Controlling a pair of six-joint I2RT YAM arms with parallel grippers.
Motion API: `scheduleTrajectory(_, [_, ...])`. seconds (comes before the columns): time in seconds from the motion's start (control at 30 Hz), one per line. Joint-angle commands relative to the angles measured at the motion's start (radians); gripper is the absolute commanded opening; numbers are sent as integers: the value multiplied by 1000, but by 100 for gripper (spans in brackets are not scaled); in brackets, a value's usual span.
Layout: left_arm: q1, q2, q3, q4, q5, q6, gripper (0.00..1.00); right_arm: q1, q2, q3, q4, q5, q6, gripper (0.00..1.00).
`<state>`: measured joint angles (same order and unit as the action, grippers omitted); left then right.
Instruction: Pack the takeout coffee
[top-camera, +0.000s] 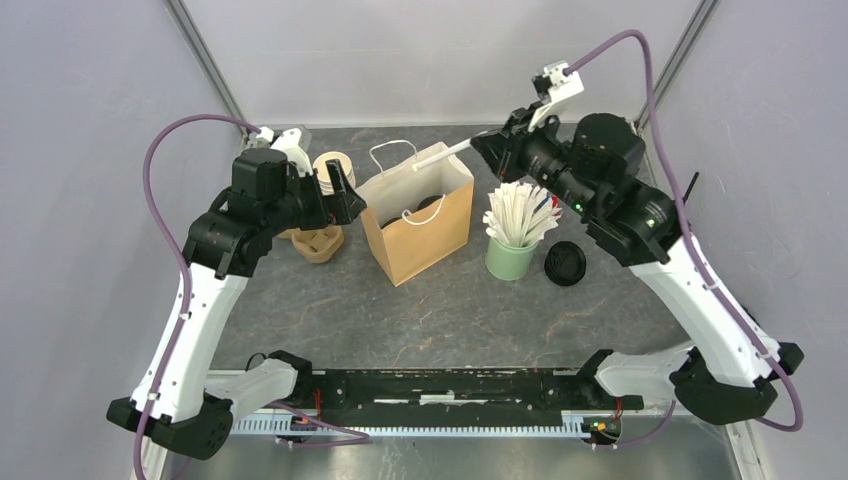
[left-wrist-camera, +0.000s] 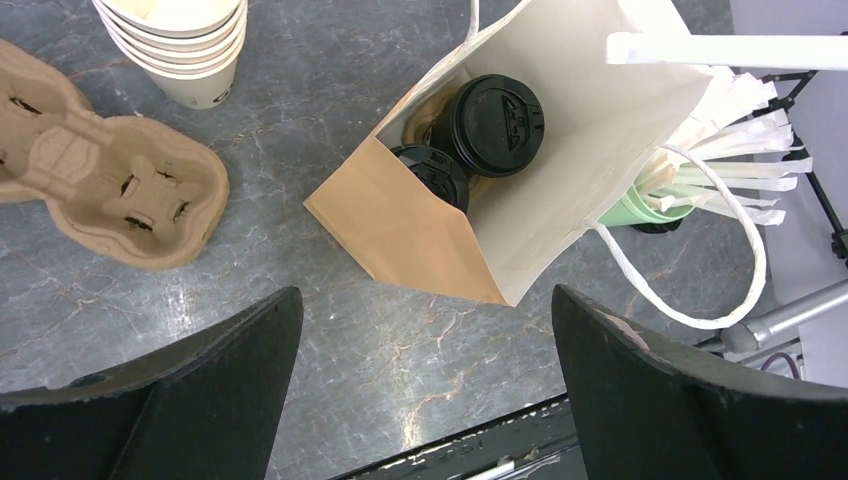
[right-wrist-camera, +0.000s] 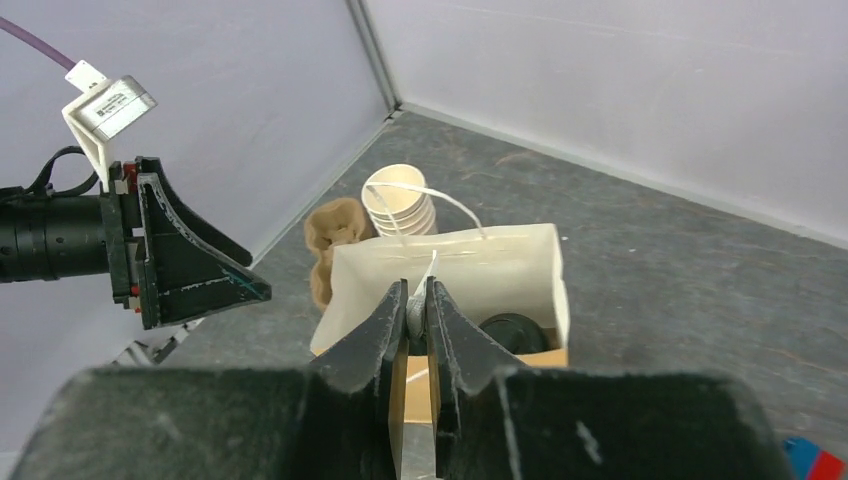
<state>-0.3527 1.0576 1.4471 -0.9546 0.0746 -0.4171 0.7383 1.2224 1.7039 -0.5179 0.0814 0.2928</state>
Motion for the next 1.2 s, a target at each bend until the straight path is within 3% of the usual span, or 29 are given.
scheduleTrajectory(0.0, [6,-15,42,2,-33,62,100,-2,40,-44,130,-78,78,17])
scheduleTrajectory(0.2, [6,-23,43,-4,-43,72,100,-4,107,-79,149,-79,107,18])
scheduleTrajectory(0.3, [6,-23,40,-4,-43,71,100,-7,121,-149,246,-155,154,19])
scheduleTrajectory(0.5, [7,-26,40,-4,-49,76,100,-22,190,-188,282,-230,204,20])
scheduleTrajectory(0.7, [7,-29,34,-9,-58,78,100,-56,195,-266,395,-234,233,21])
scheduleTrajectory(0.87, [7,-30,32,-11,-64,89,100,-97,218,-135,301,-219,117,26])
scheduleTrajectory(1.0, [7,-22,37,-11,-66,95,100,-121,204,-33,156,-195,-14,41])
scheduleTrajectory(1.17, [7,-17,33,-10,-71,102,100,-122,57,-133,9,-116,-150,43])
